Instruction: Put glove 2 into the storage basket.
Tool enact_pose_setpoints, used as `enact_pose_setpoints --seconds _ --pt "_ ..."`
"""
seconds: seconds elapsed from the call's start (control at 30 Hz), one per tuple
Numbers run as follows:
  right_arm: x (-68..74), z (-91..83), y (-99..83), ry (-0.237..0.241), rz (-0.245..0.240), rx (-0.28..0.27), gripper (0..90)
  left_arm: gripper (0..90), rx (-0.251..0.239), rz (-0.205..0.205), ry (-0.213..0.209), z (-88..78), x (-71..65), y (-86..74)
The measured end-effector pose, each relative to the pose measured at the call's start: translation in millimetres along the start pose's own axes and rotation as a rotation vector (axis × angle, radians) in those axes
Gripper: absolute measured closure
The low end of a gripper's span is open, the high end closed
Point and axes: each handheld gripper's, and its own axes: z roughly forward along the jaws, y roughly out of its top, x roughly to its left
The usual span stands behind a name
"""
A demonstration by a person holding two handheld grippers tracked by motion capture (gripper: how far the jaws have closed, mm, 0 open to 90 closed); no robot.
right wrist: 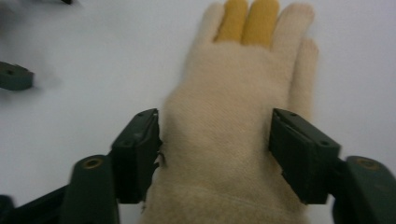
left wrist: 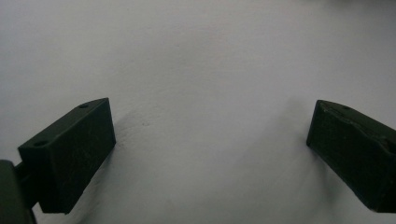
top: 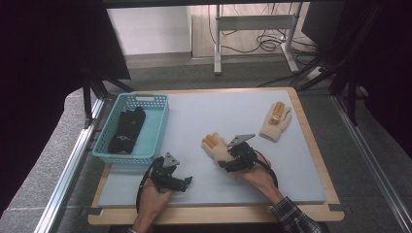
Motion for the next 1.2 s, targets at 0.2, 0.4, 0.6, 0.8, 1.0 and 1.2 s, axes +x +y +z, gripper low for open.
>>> enact_pose_setpoints --seconds 0.2,0.4,0.6,0.8,1.0,1.2 --pt "-16.1 -31.8 5.1 -0.037 0.006 -0.062 43.1 1.2 0.0 0.001 0.001 0.0 0.0 0.0" --pt "-46.3 -45.8 -16.9 -0.065 0.07 -0.048 80.6 1.2 0.0 0.001 0.0 0.0 0.0 0.0" --pt "-51.2 -36.6 -41.8 -0.056 0.077 -0.023 87.9 1.2 0.0 0.001 0.001 0.0 0.1 0.0" --pt "-39.0 -36.8 -49.8 -0.014 0.057 -0.041 87.9 1.2 0.0 0.001 0.001 0.0 0.0 0.0" --pt "-20.8 -35.5 -53.0 0.042 0.039 -0.049 87.7 1.2 -0.001 0.002 0.001 0.0 0.0 0.0" --pt "-1.8 -32.7 -50.9 0.093 0.015 -0.056 86.8 1.2 -0.002 0.001 0.001 0.0 0.0 -0.1"
